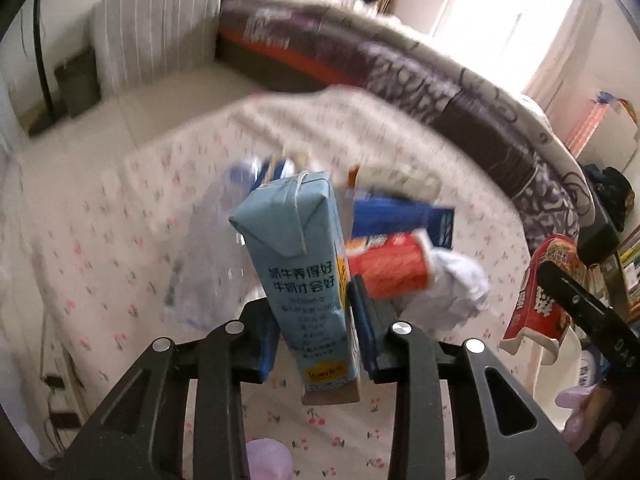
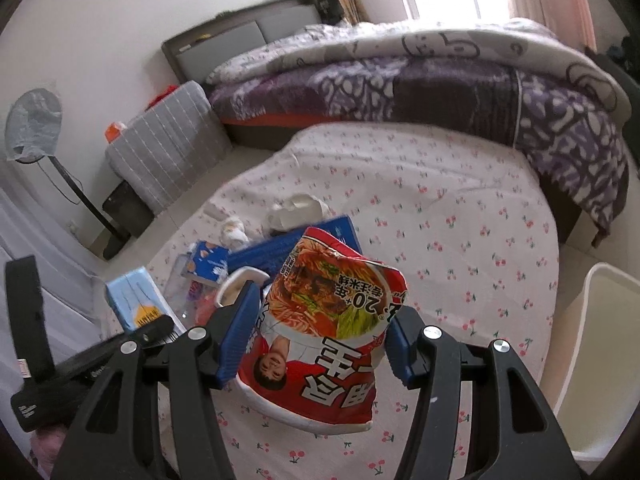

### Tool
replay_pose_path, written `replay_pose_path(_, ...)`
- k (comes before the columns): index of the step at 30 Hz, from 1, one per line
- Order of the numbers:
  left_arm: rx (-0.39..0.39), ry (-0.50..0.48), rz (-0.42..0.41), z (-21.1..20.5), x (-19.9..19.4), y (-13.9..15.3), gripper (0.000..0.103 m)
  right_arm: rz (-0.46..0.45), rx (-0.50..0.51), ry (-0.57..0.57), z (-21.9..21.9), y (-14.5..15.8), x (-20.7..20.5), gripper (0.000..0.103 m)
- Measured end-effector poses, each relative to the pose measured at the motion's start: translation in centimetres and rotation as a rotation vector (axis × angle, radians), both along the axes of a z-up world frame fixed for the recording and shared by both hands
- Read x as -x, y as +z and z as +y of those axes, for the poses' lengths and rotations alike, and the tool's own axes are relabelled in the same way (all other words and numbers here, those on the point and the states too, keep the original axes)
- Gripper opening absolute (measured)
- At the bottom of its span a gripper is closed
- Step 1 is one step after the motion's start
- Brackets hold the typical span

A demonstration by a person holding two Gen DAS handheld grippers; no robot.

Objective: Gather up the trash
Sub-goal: 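Carry the red noodle cup to the white bin and release it with right tool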

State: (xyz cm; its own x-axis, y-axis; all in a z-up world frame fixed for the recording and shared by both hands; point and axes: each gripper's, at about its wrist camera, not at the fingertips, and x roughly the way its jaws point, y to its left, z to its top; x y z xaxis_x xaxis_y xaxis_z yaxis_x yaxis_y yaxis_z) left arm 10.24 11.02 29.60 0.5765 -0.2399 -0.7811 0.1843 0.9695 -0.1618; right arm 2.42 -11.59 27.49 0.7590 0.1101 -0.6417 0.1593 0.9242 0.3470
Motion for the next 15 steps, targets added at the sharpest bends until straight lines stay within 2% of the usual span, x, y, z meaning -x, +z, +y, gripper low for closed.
replay_pose_path(5,-0.006,-0.014,-0.093,-1.6,1.5,2.0,0.031,-0.076,0.057,0.000,0.1,1.8,1.4,0.057)
replay_pose_path(15,0.011,-0.061,-0.119,-4.6,2.5,2.2,0.031,-0.098,0.113,-0.061,-2.5,2.7,3.8,0.057)
